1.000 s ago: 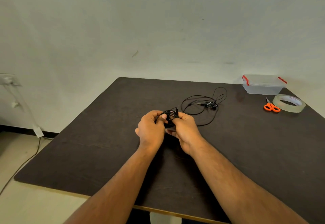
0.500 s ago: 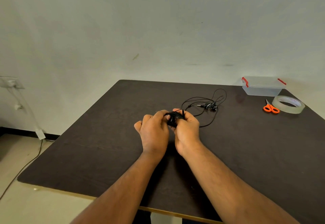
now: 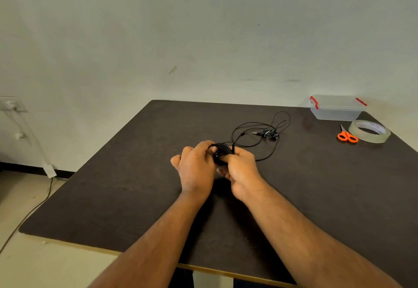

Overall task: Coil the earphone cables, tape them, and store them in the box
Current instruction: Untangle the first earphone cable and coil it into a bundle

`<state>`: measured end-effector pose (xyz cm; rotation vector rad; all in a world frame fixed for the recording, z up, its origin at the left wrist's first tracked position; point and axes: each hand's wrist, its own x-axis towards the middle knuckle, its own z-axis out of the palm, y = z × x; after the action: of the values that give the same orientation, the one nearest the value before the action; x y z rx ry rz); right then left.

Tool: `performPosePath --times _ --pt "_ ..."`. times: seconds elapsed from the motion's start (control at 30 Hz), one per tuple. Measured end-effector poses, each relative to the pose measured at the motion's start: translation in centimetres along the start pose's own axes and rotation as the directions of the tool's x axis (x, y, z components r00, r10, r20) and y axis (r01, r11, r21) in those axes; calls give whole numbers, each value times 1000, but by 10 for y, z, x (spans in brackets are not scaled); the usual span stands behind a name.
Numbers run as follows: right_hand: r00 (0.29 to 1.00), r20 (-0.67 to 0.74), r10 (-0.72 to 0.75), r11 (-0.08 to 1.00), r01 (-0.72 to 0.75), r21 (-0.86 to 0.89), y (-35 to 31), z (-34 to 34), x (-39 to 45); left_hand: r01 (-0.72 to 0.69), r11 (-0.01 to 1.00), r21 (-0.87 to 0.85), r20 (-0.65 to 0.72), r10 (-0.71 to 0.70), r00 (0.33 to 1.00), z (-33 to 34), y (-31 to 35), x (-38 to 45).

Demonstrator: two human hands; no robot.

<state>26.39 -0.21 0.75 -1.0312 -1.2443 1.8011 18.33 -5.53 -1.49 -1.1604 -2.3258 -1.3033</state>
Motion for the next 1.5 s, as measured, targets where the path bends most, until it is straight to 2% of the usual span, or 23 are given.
performPosePath --times 0.13,0.23,0.33,0.47,0.6,0.8,0.87,0.97,1.0,1.07,1.2,1.33,1.5 --pt "1000 -11 -29 999 29 28 1 -2 0 104 964 -246 123 -75 990 -1 -3 7" --pt "1000 20 5 1000 -5 -28 -4 -8 5 272 794 -544 393 -46 919 -9 -9 18" --pt "986 146 76 984 -50 -170 -11 -14 8 349 744 -569 524 1 852 -19 -11 28" --pt "965 263 22 939 70 -337 -18 -21 9 427 714 -555 624 19 781 -26 -10 32" --pt "953 233 -192 881 272 -387 -15 -24 1 481 711 -513 639 -57 767 -25 -3 28" --pt "867 182 -463 739 491 -462 -2 -26 5 457 740 -494 573 -118 811 -20 6 25" --pt "872 185 -454 762 487 -427 0 -25 9 445 758 -477 558 -131 820 -18 7 27" --pt "922 322 -215 930 294 -222 -5 -27 11 455 766 -454 550 -160 819 -14 9 26" --pt "924 357 -137 956 218 -198 -6 -29 12 467 758 -456 555 -168 814 -12 9 25" --pt "926 368 -88 971 162 -175 -6 -30 14 478 742 -470 565 -163 809 -11 9 23" --pt "950 238 -204 969 231 -88 1 -29 14 460 717 -525 573 -102 813 -14 10 24" --pt "922 108 -371 908 384 -167 4 -32 18 447 768 -458 617 -87 782 -18 8 30" --pt "828 218 -517 791 559 -249 7 -36 26 352 877 -328 672 -45 739 -21 9 36"
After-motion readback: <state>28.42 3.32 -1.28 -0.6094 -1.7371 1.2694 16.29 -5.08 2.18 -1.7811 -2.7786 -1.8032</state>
